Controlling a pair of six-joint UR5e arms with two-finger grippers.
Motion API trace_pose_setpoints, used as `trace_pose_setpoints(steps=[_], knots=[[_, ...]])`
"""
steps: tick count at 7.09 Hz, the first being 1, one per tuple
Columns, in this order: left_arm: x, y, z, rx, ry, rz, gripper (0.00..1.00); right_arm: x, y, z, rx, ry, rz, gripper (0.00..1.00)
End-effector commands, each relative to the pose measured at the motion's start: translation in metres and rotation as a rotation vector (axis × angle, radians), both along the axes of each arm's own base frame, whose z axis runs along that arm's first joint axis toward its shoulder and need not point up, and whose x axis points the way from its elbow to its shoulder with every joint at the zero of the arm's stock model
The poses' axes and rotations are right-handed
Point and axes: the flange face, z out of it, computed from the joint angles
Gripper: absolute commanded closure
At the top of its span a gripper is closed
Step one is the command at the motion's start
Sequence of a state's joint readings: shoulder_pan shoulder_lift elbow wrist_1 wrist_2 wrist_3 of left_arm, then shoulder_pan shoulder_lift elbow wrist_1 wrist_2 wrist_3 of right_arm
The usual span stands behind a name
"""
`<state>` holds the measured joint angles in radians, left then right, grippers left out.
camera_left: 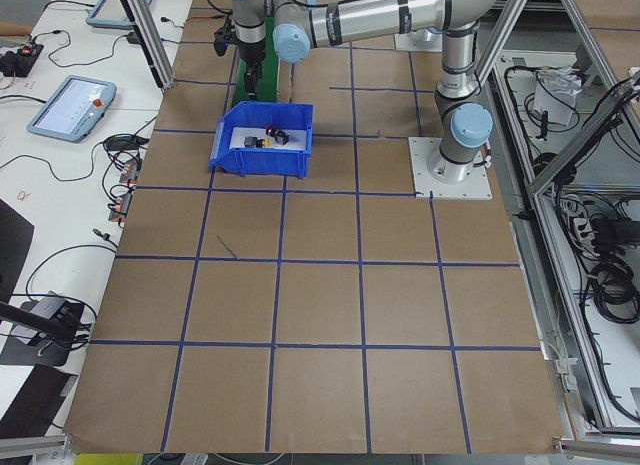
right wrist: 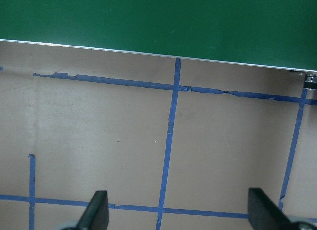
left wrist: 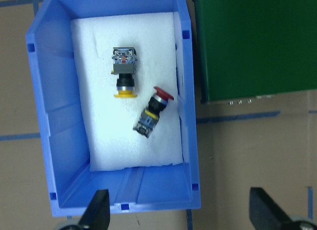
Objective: Transport two buttons from left to right
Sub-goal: 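Lower the left gripper and grasp the yellow-capped button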
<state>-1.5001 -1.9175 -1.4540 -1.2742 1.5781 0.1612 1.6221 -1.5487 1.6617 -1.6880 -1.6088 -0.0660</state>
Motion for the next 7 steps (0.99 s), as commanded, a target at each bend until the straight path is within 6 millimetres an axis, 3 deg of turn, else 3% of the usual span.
trace_pose_setpoints(steps=[1, 4, 7], knots=[[0.030, -0.022, -0.044, 0.035, -0.003, -0.005, 0.00, -0.001, 0.000, 0.000, 0.002, 0.004, -0.001, 0.00], [0.036, -0.016, -0.082, 0.060, -0.006, 0.029, 0.00, -0.003, 0.000, -0.002, 0.004, 0.008, -0.004, 0.00], [0.038, -0.015, -0.097, 0.081, -0.002, 0.039, 0.00, -0.003, 0.000, -0.001, 0.004, 0.008, -0.004, 0.00]])
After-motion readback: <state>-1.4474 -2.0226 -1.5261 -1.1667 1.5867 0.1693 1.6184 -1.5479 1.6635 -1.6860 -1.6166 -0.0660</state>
